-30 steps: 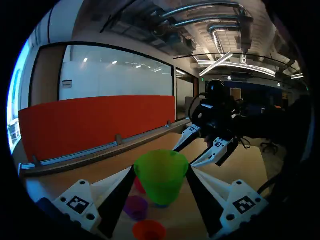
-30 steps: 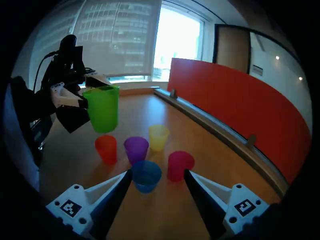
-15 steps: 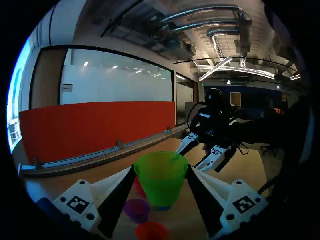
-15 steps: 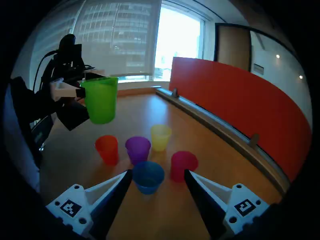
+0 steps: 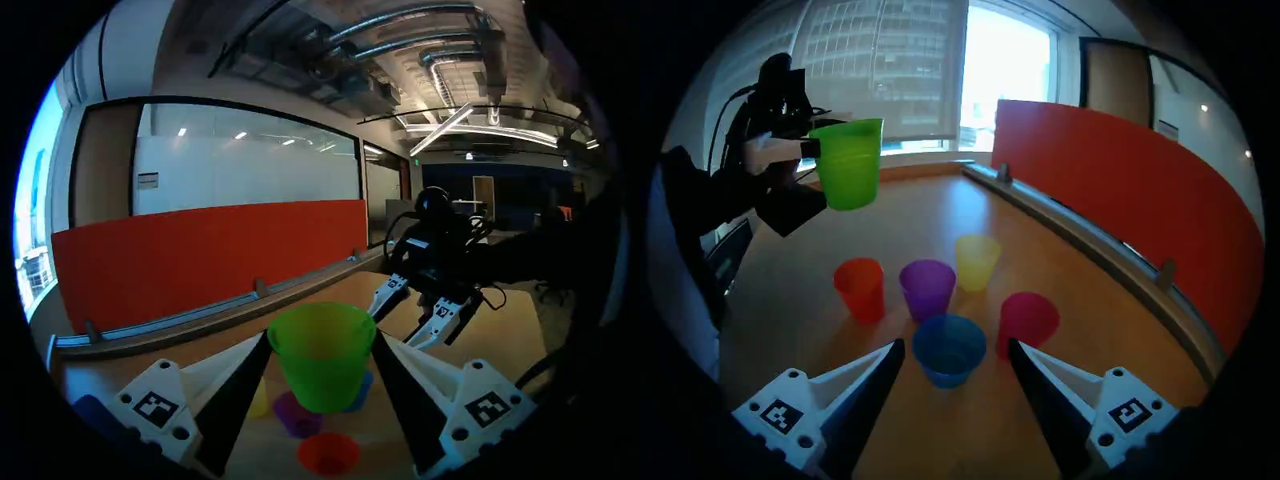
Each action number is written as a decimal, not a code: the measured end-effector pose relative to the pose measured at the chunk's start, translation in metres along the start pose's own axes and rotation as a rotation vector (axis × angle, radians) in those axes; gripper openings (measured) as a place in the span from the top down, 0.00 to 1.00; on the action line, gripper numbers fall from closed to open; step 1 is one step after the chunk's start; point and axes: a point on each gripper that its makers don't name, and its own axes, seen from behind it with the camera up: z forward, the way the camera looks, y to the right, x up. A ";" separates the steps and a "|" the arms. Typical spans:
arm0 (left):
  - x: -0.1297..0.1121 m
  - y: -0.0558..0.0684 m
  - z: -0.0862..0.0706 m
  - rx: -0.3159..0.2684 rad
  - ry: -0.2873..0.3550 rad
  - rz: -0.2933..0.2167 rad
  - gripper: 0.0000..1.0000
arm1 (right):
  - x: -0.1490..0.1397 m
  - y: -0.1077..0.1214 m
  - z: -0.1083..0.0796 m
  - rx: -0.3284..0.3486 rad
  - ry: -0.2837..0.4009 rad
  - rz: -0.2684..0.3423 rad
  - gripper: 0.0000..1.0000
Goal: Pour water
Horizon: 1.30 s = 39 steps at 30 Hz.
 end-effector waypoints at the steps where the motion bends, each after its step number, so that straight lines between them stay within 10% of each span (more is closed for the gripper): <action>1: -0.001 -0.002 -0.002 0.006 -0.002 0.002 0.11 | -0.002 0.000 0.002 0.003 -0.005 -0.001 0.00; 39: -0.020 -0.047 -0.047 0.134 -0.025 -0.016 0.11 | -0.044 -0.005 0.076 0.020 -0.073 -0.006 0.07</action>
